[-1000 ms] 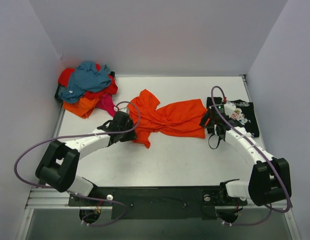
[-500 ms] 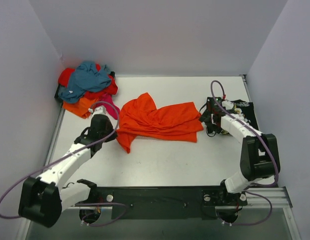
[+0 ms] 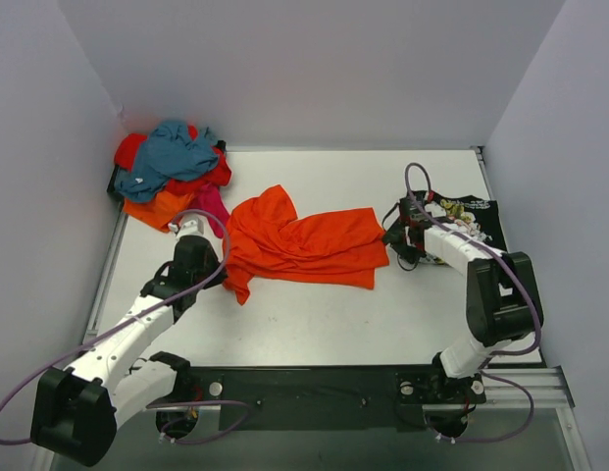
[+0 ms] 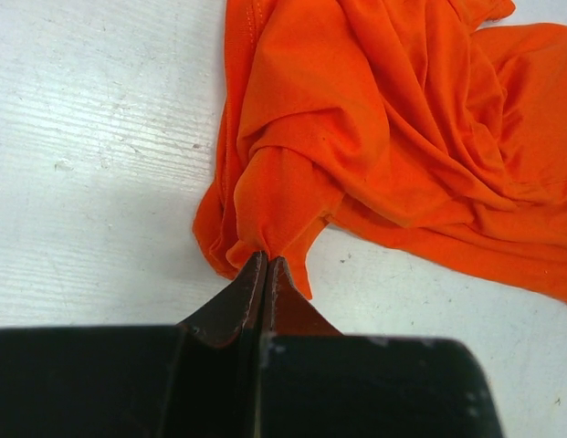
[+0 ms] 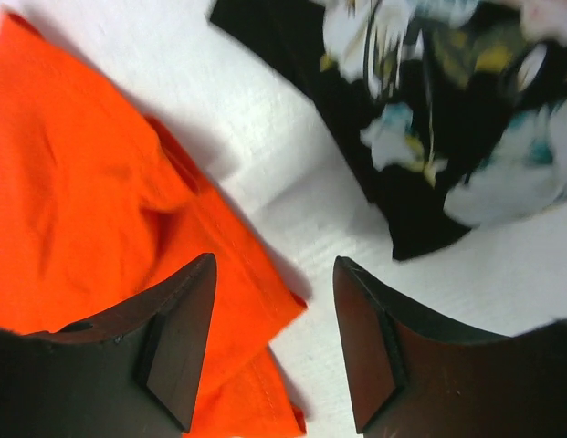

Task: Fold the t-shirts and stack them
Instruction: Flatten out the tshirt

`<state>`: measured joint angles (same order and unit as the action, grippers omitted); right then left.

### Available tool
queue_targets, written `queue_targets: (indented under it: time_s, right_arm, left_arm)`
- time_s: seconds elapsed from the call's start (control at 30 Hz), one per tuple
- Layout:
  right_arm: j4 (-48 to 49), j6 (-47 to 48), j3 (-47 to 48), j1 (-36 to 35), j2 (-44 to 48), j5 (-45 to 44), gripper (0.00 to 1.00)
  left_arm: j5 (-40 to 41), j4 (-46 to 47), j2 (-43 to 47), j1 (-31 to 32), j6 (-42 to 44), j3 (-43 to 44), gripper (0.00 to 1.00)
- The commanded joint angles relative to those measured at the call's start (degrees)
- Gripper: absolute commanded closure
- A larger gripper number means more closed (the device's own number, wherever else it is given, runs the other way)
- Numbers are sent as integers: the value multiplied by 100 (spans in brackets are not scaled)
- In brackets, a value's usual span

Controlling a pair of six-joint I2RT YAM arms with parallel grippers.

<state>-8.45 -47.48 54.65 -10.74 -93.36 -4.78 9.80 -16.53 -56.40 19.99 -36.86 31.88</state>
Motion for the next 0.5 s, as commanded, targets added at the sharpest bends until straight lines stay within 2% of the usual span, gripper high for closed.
queue_targets:
  time_s: [0.0,0.17,0.33,0.47]
  right_arm:
    - [-158,-498,-516,-340,380,-59,51]
    - [54,-797,-868,-534,486,-58,57]
    - [238,-815,-764,-534,179,-137,66]
    - [247,-806,-526,-525,-59,-182,78]
  left_arm:
    - [30,71,191,5,4,3,100]
    - [74,71,288,5,4,-33,100]
    - [57,115,314,5,30,-59,100]
    - [109,177,279,5,30,-85,100]
